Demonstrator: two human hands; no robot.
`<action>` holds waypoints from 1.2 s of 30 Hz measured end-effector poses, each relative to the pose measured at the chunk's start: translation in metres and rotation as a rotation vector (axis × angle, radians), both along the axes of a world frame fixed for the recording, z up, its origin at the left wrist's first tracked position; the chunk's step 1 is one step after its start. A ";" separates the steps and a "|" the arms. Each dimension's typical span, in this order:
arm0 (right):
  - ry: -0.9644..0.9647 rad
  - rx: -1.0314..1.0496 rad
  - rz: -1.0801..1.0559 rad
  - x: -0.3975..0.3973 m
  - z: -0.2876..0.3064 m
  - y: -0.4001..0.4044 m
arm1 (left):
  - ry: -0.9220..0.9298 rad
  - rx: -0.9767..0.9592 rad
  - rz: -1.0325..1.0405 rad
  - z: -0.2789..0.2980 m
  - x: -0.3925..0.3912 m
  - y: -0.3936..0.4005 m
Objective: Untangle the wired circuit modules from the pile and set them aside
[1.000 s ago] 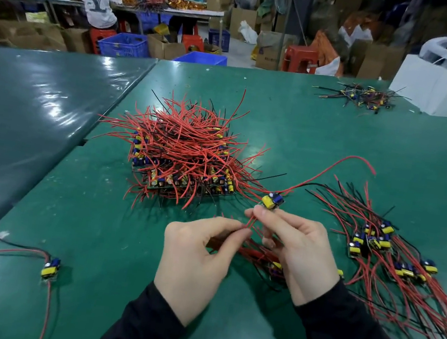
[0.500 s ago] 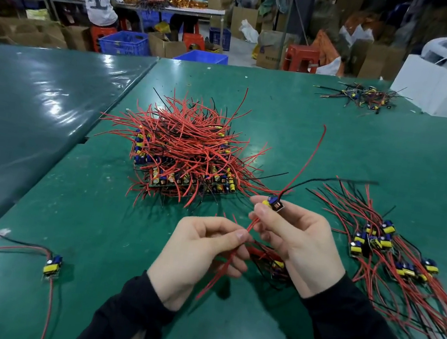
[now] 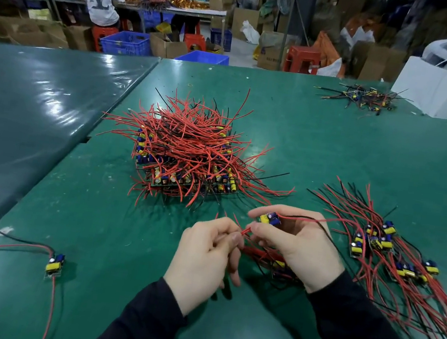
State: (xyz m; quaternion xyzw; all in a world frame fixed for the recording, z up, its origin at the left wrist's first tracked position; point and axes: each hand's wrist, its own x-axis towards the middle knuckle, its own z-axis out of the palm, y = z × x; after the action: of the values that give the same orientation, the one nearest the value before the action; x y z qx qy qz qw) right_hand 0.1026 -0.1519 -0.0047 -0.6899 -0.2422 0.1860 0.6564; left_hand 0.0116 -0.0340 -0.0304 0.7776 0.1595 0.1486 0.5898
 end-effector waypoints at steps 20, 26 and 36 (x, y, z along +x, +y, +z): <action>-0.138 0.141 -0.177 0.005 -0.001 -0.002 | 0.039 0.079 0.071 -0.004 0.001 0.013; -0.159 0.160 -0.111 0.000 0.001 -0.002 | -0.006 0.167 0.114 -0.005 0.002 0.014; -0.196 0.256 -0.266 0.008 0.002 -0.006 | -0.021 0.180 0.021 -0.012 0.003 0.014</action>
State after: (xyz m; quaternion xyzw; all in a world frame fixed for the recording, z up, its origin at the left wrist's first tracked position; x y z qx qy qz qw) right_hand 0.1109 -0.1576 -0.0023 -0.6414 -0.2335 -0.0027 0.7308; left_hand 0.0146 -0.0202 -0.0423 0.8239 0.1475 0.1767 0.5178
